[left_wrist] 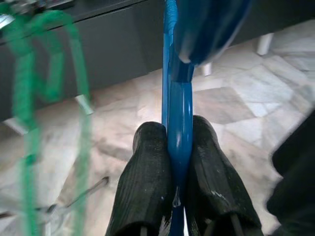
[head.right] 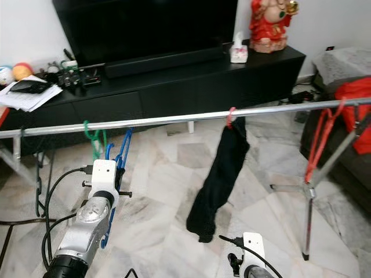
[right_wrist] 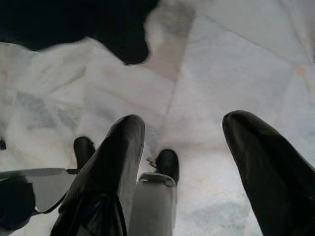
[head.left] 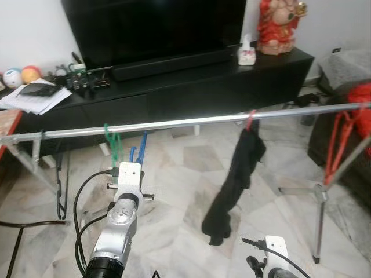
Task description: Hang hanger
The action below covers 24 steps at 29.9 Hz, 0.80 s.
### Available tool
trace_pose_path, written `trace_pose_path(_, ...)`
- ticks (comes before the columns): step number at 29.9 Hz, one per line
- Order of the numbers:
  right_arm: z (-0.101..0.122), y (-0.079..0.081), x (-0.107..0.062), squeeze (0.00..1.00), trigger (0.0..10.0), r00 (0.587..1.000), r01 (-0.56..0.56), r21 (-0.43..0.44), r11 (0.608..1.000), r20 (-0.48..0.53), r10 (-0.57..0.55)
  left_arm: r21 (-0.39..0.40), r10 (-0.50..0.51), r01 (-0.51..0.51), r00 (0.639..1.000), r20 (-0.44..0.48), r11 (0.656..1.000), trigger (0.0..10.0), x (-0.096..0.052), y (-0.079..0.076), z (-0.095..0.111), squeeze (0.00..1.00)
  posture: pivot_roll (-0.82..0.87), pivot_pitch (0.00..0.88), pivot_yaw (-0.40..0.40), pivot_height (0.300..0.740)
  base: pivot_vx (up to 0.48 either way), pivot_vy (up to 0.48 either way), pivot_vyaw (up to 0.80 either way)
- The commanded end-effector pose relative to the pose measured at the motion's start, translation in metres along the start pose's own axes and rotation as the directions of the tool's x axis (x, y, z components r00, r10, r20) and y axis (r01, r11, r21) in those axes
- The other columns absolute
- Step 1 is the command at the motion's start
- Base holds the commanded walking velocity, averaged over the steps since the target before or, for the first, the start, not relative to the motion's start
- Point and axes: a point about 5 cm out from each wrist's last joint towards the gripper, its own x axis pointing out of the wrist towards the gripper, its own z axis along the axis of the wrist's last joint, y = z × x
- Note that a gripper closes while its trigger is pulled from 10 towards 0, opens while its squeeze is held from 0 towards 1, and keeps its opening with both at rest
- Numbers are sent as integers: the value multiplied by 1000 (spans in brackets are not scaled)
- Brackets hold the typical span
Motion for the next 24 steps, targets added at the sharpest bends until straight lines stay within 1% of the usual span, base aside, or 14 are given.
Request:
trace_pose_path(1, -3, -1, 0, 0, 10000, 1000, 7, -1, 1000, -9, -7, 17, -30, 30, 1000, 6, 999, 10000, -2, -5, 3, 0, -97, 0, 57, 740, 0, -412, 0)
trace_pose_path(3, -2, -2, 0, 0, 10000, 1000, 11, 6, 1000, -5, -11, 25, -37, 37, 999, 5, 999, 10000, -2, -5, 3, 0, -95, 0, 53, 740, 0, -409, 0)
trace_pose_path(5, -2, -2, 0, 0, 10000, 1000, 11, 3, 1000, -5, -11, 13, -37, 37, 999, 4, 999, 10000, -2, -6, 3, 0, -94, 0, 52, 740, 0, 0, 0)
trace_pose_path(12, -2, -3, -1, 0, 10000, 1000, 12, 3, 1000, -2, -12, 37, -91, 90, 996, 16, 995, 10000, -4, -8, 3, 0, -101, 0, 54, 740, 0, 0, 0)
trace_pose_path(18, -2, -3, -1, 0, 10000, 1000, 11, 0, 1000, -2, -11, 30, -79, 78, 997, 15, 996, 10000, -6, -2, 1, 0, -97, 0, 51, 740, 0, 0, 0)
trace_pose_path(24, -2, -3, -1, 0, 10000, 1000, 10, -2, 1000, -3, -10, 20, -76, 75, 997, 13, 997, 10000, -8, 1, -1, 0, -98, 0, 52, 740, 0, 0, 0)
